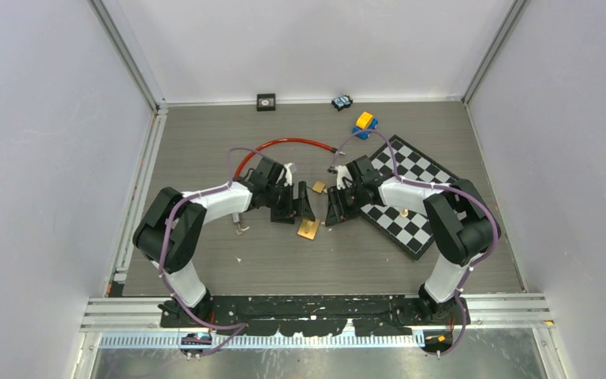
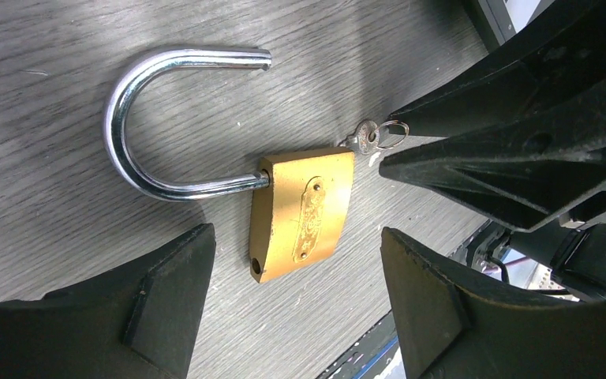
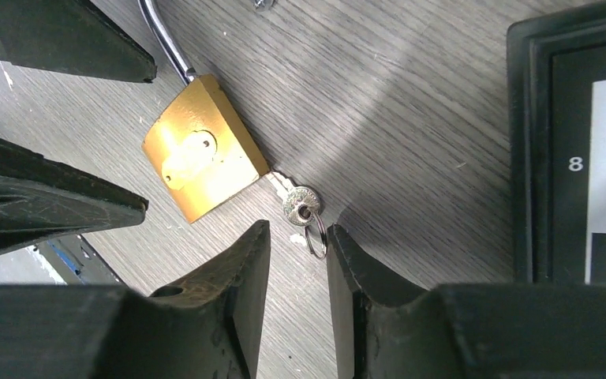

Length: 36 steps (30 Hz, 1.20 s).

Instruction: Unlock with the key

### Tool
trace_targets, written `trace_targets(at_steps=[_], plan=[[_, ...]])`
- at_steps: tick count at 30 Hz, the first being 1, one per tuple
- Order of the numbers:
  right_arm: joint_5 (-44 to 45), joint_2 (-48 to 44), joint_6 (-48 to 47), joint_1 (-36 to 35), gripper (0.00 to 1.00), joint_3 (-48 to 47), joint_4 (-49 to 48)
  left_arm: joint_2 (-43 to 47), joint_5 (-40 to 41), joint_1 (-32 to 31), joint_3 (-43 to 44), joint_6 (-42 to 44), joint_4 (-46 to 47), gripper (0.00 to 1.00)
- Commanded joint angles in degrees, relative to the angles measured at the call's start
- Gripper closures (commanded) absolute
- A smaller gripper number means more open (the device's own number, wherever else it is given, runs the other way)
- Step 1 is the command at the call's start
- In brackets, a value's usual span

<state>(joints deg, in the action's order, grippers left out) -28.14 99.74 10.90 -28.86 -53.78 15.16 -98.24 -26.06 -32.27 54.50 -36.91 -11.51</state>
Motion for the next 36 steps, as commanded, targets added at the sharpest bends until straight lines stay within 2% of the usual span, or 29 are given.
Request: trace_targets(at_steps=[1,10,19,23,24,27,29,36], plan=[[-1.15,-1.88,-1.11,0.06,0.6,-1.2,1.18,2.69,0.7,0.34,0.45,2.21,-0.64,0.21],[3.24,-4.51,-4.08,0.04,0.53,-2.16,3.05,4.62,2.72,1.24,1.91,6.74,-2.33,0.19],[6.32,-7.28,-7.96,0.12,0.52,-2.86,5.19,7.64,2.92,1.25,3.83,17.49,-2.55,0.15],[7.14,-10.72,-10.6,0.11,0.51,-4.08,7.2,8.87,4.2,1.33,6.75,25.35,-5.92,0.12],[7.93,-11.66,-11.71,0.04,0.47,-4.32,7.45,9.34,5.6,1.41,7.69,27.62,-7.26,0.11],[12.17,-14.85,-13.41,0.19,0.25,-5.49,8.39,11.74,12.63,2.07,9.9,34.63,-9.99,0.06],[14.95,-16.35,-13.75,0.56,0.16,-6.04,8.64,13.68,16.54,3.06,10.75,37.41,-11.37,0.02],[19.24,-21.2,-13.58,3.64,0.13,-9.48,9.76,20.78,27.84,7.31,8.28,43.8,-12.26,0.0]])
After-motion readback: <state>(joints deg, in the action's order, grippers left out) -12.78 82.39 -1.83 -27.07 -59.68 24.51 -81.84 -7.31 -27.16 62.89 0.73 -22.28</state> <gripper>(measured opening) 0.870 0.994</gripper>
